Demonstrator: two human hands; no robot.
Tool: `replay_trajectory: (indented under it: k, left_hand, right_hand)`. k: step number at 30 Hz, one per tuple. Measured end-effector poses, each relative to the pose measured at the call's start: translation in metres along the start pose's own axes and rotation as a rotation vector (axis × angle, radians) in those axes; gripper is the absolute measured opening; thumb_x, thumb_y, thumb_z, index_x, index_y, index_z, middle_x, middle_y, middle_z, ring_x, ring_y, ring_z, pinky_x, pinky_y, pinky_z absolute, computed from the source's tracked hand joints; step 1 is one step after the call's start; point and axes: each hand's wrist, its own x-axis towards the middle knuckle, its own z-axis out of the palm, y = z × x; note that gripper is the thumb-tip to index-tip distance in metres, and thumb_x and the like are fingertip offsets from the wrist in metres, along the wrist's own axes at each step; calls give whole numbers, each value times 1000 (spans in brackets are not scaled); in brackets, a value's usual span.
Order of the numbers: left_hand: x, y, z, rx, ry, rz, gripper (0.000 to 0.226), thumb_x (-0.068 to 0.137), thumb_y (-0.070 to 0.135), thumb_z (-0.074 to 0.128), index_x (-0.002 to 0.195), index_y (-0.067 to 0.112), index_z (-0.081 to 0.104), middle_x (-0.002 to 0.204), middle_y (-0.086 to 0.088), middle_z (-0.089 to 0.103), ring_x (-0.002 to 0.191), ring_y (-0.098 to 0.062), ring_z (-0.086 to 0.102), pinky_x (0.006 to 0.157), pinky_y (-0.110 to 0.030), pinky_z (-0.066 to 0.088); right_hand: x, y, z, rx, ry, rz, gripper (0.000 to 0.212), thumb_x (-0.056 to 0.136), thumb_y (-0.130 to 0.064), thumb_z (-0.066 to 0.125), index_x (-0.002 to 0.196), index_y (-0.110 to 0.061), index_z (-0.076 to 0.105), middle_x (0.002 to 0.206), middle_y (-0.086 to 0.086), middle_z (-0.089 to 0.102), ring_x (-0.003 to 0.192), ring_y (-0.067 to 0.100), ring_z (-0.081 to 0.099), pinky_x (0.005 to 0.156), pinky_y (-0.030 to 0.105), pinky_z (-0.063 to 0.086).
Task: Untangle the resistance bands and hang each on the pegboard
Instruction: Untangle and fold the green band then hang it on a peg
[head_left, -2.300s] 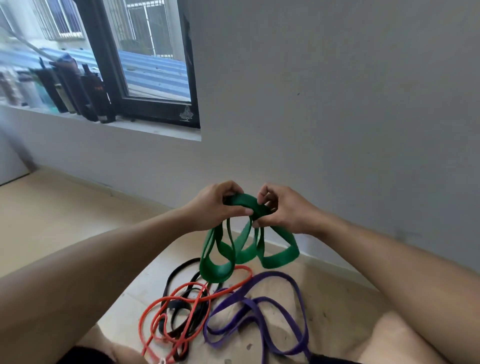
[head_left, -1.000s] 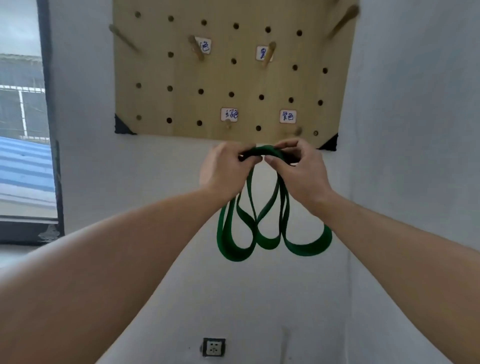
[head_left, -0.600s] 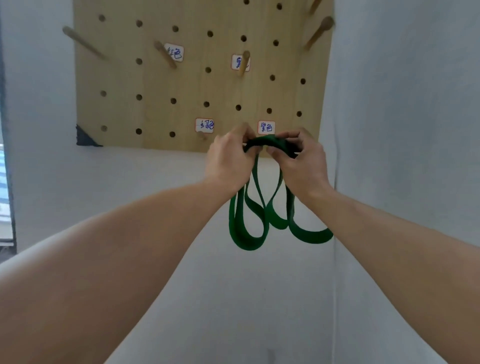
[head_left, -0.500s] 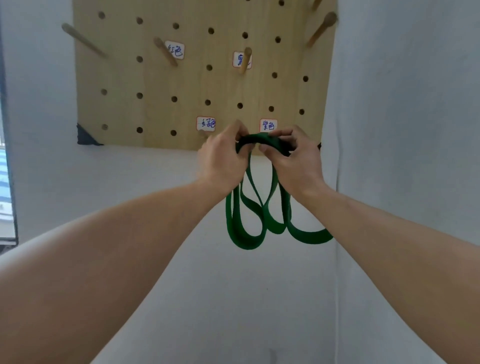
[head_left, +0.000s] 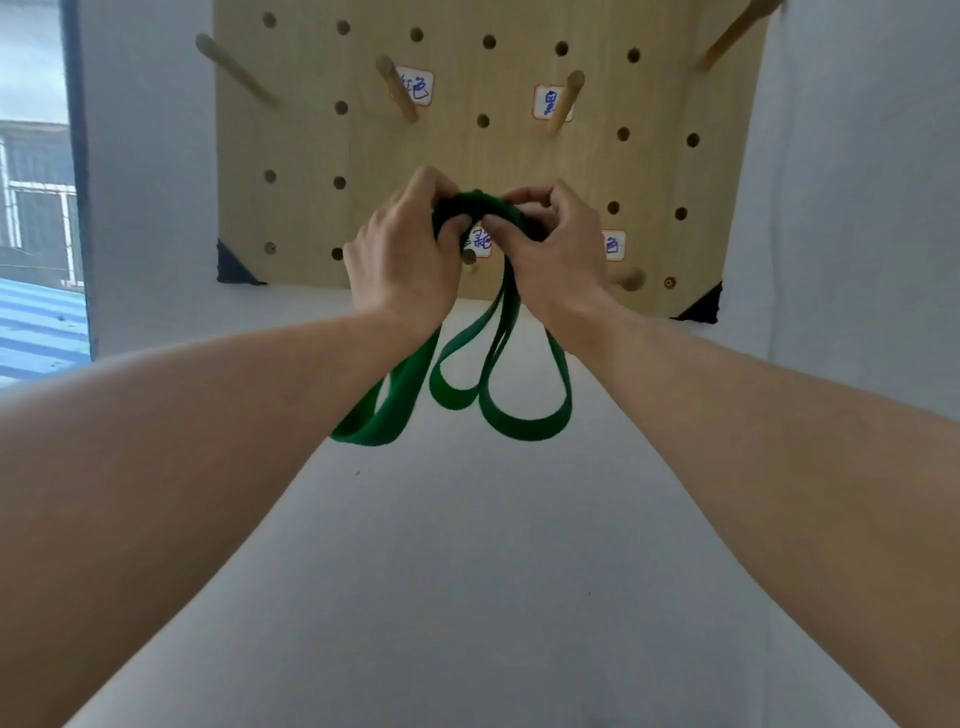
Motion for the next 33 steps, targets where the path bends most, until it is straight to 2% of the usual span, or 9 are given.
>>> replay_trajectory:
  k: [4,9,12,14,17,22,24,29,33]
  left_hand:
    - [9,-11,-3,45,7,29,11,101,36,54,109,30,59,103,16,67,89,-12,56,75,-33,37]
    - [2,-30,17,48,-180,-50,7,97,35,62,104,34,64,98,14,70,86,-18,65,70,-35,47]
    - [-3,-35,25,-38,-146,-64,13,94,36,65,106,38,70,96,14,74,87,-18,68,74,-38,54]
    - [-6,-39,26,-83,-126,-45,18,95,38,66,110,39,75,92,10,76,83,-19,69,72,-38,56]
    - [-8,-44,27,-109,-94,-8,22,97,36,64,115,34,77,94,0,79,83,-25,71,72,-41,57]
    - [-5,-45,38,-100,-107,-48,24,99,32,60,117,30,76,106,-2,78,97,-28,71,82,-45,57]
    - [-4,-48,41,-87,-125,-55,24,100,34,59,118,32,75,104,-1,78,94,-27,71,80,-44,57]
    - [2,-49,45,-33,-210,-124,21,100,36,59,113,35,76,95,1,76,83,-23,68,76,-42,57]
    - [2,-48,49,-29,-274,-170,22,100,30,56,109,31,76,88,1,73,78,-23,65,74,-42,57]
  right_hand:
    - [9,-4,8,47,-29,-35,15,94,-12,74,101,-17,63,94,5,77,82,11,73,63,15,55]
    - [8,34,16,-79,-58,29,13,94,-20,76,101,-22,65,96,-1,78,87,5,70,73,14,48]
    - [7,46,19,-101,-7,-5,12,94,-23,75,103,-22,67,99,-7,75,91,4,68,75,12,47]
    - [5,51,20,-225,10,-116,9,98,-29,69,105,-23,69,103,-9,72,97,7,64,77,8,44]
    - [6,65,18,-439,86,-271,26,102,-38,60,111,-20,77,102,-2,69,98,14,59,78,11,38]
    - [12,68,30,-477,125,-335,26,103,-27,61,120,-16,77,103,4,72,92,16,63,78,28,48]
    - [13,68,33,-470,110,-332,27,104,-25,58,121,-15,76,109,4,74,99,18,66,86,30,51]
    - [25,67,35,-537,41,-234,25,105,-22,57,120,-20,76,116,1,73,109,17,64,89,26,46]
    - [30,59,38,-483,9,-151,24,104,-15,58,116,-21,78,119,-2,75,111,14,66,93,28,50]
